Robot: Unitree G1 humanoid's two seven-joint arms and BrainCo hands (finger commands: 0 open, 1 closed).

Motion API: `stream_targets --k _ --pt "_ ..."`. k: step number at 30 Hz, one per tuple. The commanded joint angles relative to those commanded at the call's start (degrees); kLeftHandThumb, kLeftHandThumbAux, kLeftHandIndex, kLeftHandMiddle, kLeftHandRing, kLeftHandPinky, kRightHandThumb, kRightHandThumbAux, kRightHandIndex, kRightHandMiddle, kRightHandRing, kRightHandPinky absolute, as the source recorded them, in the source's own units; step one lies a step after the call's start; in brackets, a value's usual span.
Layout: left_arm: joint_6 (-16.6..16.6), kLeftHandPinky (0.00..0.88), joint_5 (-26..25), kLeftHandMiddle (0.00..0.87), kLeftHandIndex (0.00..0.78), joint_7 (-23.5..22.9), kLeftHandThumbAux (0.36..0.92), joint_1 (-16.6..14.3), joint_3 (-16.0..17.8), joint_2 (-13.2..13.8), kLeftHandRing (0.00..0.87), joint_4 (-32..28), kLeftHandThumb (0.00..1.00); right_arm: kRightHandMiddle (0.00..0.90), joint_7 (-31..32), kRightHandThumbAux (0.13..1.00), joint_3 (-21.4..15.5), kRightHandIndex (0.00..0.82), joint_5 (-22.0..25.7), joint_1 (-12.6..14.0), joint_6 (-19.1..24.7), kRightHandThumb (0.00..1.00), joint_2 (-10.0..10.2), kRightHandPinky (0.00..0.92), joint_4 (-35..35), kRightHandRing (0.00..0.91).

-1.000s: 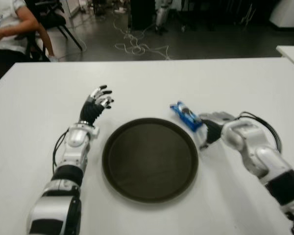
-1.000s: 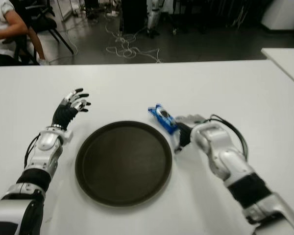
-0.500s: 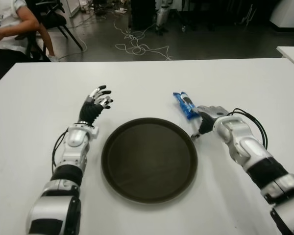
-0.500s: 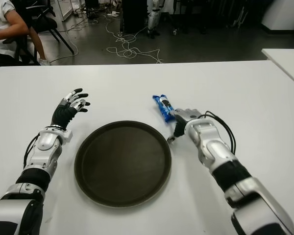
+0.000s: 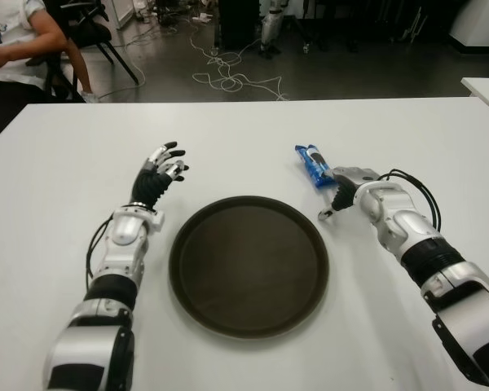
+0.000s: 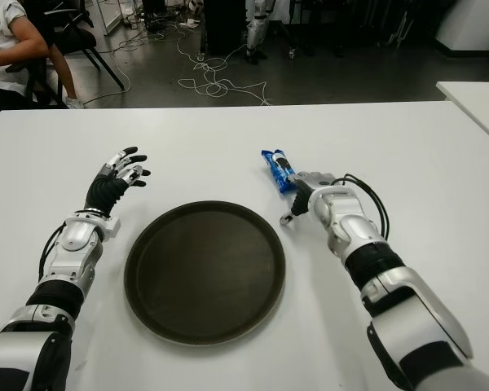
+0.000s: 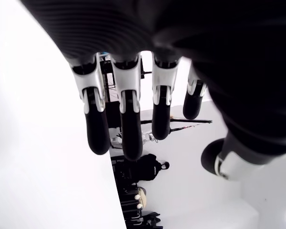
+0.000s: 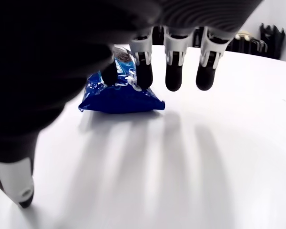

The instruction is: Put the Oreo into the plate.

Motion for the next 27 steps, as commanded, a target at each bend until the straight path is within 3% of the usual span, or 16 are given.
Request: stream_targets --k 11,16,19,22,27 --pt "0.2 0.351 0.5 0.224 0.151 0.7 0.568 0.0 0.1 -0.1 0.317 -0.1 0.68 0.225 5.5 0.577 0.5 0.103 -0.3 3.6 4.3 0.0 -4.0 0.276 -13.3 0.243" --pt "0.2 0.363 0.7 0.23 0.153 1.1 0.564 -0.2 0.0 0.0 0.307 0.2 0.672 0.221 10.0 0.588 -0.3 0.111 -0.7 7.0 6.2 0.0 -8.4 0.285 -23.6 0.244" --pt "0.2 0.371 0.8 0.227 0.151 1.2 0.56 -0.3 0.1 0.1 0.305 0.4 0.665 0.219 11.4 0.592 -0.6 0.11 -1.0 8.5 6.8 0.0 -10.0 0.295 -27.0 0.246" --pt "0.4 0.371 0.8 0.226 0.153 1.1 0.562 -0.5 0.0 0.3 0.305 0.6 0.662 0.196 14.2 0.587 -1.8 0.09 -1.4 11.9 7.8 0.0 -13.6 0.259 -34.5 0.222" --pt "0.8 0.371 0.5 0.229 0.158 0.8 0.56 -0.6 0.1 0.2 0.307 0.6 0.669 0.186 18.6 0.596 -4.2 0.081 -1.8 17.0 9.2 0.0 -17.9 0.233 -45.6 0.209"
